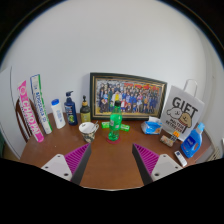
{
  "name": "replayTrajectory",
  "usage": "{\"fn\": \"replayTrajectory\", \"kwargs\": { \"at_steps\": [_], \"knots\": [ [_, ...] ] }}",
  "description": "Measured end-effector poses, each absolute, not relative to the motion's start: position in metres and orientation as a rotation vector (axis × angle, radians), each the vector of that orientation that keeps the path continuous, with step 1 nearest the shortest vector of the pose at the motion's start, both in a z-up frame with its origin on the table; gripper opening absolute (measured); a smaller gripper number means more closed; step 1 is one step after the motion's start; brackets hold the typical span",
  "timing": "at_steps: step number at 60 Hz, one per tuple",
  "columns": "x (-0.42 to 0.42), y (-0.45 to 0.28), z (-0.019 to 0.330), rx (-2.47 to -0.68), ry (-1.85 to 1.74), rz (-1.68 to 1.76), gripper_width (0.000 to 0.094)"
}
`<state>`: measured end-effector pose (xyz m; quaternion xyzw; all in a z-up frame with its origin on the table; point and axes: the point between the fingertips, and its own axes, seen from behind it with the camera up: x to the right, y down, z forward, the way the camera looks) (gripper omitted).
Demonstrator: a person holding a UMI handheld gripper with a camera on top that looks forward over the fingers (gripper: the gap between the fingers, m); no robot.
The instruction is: Pour water
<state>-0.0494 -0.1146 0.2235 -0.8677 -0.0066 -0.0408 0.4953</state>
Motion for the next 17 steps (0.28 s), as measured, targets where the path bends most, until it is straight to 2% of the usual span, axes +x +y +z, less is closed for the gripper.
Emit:
{"fn": "replayTrajectory", "kwargs": {
  "at_steps": [17],
  "knots": [
    [-0.060,-0.141,0.227,-2.087,-0.019,-0.102,0.0851]
  ]
}}
